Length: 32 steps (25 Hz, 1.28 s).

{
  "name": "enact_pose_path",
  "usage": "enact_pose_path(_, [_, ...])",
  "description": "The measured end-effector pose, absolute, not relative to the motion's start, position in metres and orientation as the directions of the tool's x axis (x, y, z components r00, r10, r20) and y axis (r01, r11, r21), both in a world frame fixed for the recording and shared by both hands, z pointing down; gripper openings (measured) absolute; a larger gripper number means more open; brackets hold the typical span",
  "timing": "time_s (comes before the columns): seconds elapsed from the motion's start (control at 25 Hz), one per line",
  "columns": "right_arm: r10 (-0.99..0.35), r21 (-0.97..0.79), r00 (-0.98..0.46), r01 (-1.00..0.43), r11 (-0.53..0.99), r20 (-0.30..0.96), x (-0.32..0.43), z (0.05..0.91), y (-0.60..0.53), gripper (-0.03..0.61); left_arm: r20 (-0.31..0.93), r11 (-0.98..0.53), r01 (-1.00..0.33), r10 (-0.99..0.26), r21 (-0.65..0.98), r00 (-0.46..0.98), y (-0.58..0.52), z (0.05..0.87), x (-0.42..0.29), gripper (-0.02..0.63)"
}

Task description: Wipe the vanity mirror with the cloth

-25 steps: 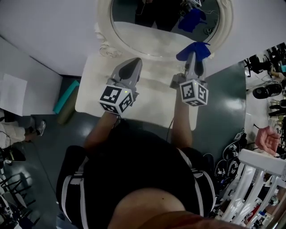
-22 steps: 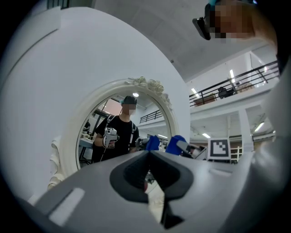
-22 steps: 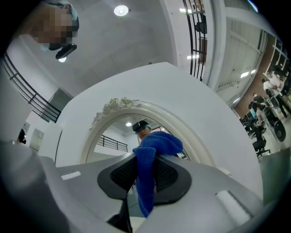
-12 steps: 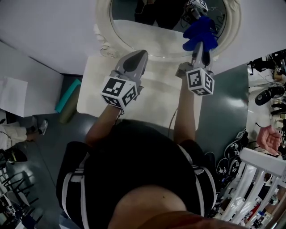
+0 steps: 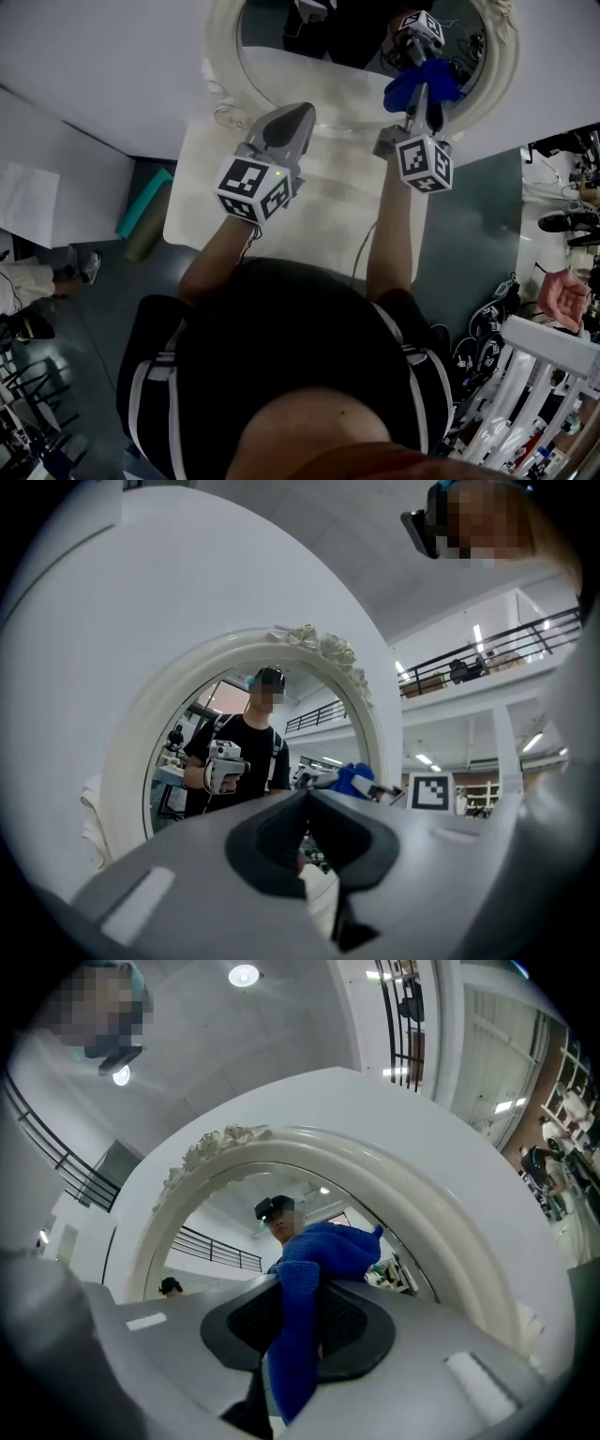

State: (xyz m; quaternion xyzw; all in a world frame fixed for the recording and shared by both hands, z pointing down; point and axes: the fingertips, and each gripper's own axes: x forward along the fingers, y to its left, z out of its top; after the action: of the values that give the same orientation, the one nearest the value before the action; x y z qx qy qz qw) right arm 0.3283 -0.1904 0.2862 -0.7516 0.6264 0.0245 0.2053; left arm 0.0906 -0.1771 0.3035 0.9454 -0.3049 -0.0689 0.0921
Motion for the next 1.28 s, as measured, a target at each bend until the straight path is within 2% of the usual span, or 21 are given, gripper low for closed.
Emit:
enact_pose_path(0.36, [-0.904,-0.290,0.244,-0.946,-0.143,-0.351,0.325,0.277,-0.188,0.081,-0.068,-0.789,-0.566,-0.595,0.237,0.801,-0.181,0.313,0.077,0.011])
enact_pose_path(1.28, [-0.869,-0.194,0.128,-0.980,-0.038,-0.478,0.284,0.164,-0.203,0.080,-0.089,-0.776,-0.579,-0.614,0.249,0.784,-0.177,0.300,0.049,0.011])
